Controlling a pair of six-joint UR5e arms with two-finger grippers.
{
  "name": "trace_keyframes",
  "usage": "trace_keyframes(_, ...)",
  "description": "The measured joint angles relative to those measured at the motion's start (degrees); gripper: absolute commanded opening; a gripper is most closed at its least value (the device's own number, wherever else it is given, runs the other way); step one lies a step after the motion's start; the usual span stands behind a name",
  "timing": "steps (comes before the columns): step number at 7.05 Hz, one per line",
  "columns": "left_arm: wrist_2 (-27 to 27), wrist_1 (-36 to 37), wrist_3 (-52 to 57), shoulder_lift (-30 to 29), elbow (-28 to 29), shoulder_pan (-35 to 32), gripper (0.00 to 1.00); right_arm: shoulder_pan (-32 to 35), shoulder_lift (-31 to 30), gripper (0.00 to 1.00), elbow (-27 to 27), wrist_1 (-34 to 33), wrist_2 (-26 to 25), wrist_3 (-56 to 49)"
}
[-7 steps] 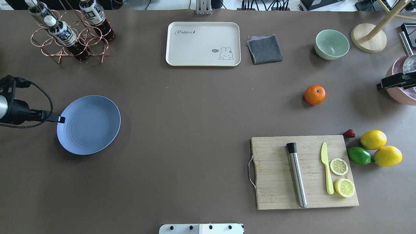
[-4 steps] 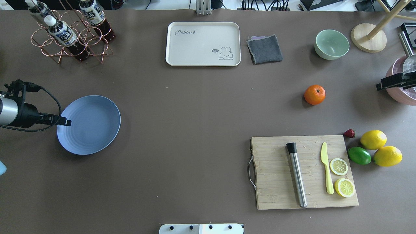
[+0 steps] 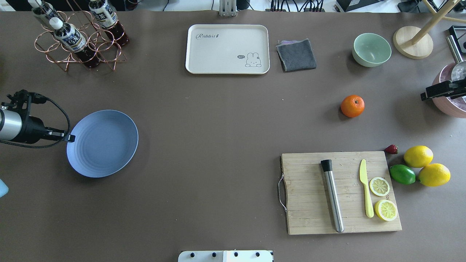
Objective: Pick orange to plate
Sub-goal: 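Push the blue plate with the left gripper toward the table center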
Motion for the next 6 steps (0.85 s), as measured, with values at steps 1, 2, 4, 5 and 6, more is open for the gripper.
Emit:
trace_keyframes(1,-0.7,0.0,-0.5,-0.3,-0.7,-0.1,0.0,0.0,0.0,1.0,0.0,0.0,0.0,0.0)
trace_keyframes(2,-1.2,0.0,-3.0,-1.5,-1.7,-0.3,0.0,0.0,0.0,1.0,0.1,0.0,0.0,0.0)
trace_keyframes(4,-0.7,0.4,-15.0,-8.6,-2.5,1.6,0.0,0.0,0.2,1.0,0.2,0.0,0.0,0.0)
trace_keyframes(5,1.5,1.5,-20.4,-13.1,-2.3,4.9,0.0,0.0,0.5,1.0,0.2,0.0,0.0,0.0)
trace_keyframes(6,4.7,4.9,-23.3,-17.6,-2.0,8.1,0.0,0.0,0.6,1.0,0.1,0.0,0.0,0.0)
